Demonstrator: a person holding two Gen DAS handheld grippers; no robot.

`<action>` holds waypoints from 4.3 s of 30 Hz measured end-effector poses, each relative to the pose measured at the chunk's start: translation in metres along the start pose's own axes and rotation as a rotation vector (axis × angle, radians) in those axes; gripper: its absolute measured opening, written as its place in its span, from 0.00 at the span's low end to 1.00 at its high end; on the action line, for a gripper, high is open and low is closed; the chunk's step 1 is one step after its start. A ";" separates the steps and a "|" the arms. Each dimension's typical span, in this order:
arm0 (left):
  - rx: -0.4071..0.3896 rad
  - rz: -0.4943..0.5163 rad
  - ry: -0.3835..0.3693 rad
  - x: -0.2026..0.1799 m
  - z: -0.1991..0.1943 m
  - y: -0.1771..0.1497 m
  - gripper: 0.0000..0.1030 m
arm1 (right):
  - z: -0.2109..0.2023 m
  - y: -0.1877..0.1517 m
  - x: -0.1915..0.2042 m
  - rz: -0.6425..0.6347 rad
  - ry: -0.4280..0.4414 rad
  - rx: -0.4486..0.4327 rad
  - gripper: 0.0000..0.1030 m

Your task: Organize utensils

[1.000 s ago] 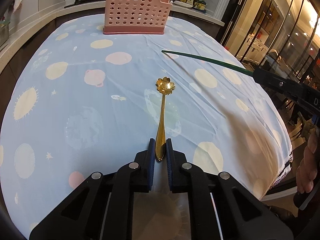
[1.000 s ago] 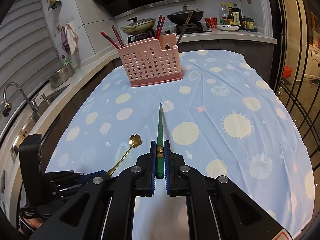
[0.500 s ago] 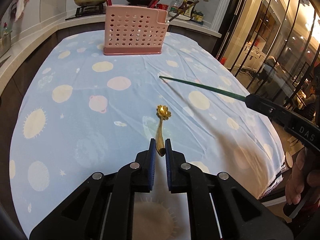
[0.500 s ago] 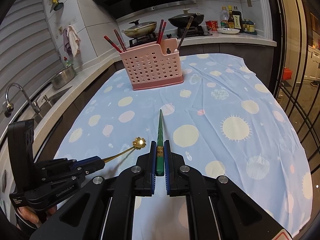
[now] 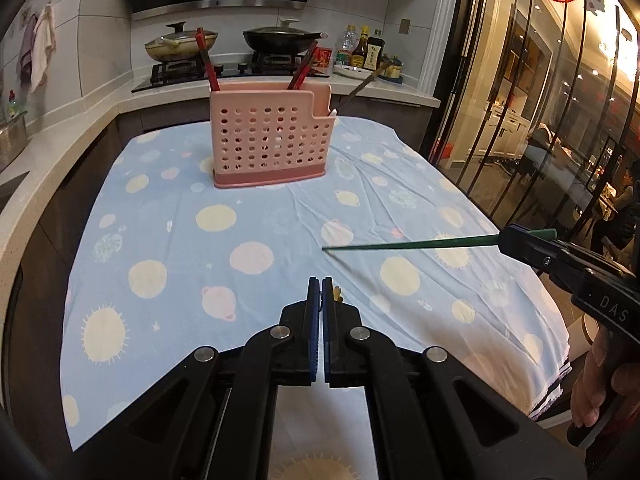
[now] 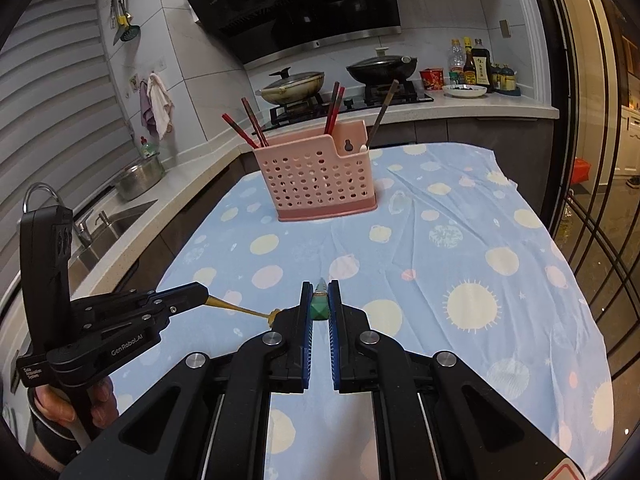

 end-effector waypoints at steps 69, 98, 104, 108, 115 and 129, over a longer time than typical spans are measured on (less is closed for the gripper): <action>-0.247 0.048 0.207 0.058 0.069 0.239 0.70 | 0.172 0.239 0.006 -0.095 -0.032 -0.158 0.32; -0.209 -0.021 0.264 0.043 0.035 0.138 0.93 | 0.095 0.119 0.021 -0.115 -0.174 -0.040 0.60; -0.199 -0.022 0.279 0.039 0.031 0.123 0.93 | 0.088 0.104 0.020 -0.108 -0.198 -0.017 0.68; -0.190 -0.026 0.277 0.036 0.028 0.115 0.93 | 0.085 0.096 0.016 -0.100 -0.223 -0.014 0.71; -0.171 -0.066 0.283 0.041 0.026 0.103 0.93 | 0.077 0.085 0.006 -0.093 -0.257 -0.017 0.81; -0.151 -0.105 0.308 0.046 0.022 0.084 0.93 | 0.071 0.065 -0.009 -0.042 -0.241 0.024 0.86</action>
Point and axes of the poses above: each gripper's, at about its wrist camera, not at the fingertips, and z roughly the way its jaws point, x to its left, y to its top, the point moved 1 cm from there along z, roughly the way its jaws point, and after that the axes turned 9 degrees about -z, right-handed, at the moved point
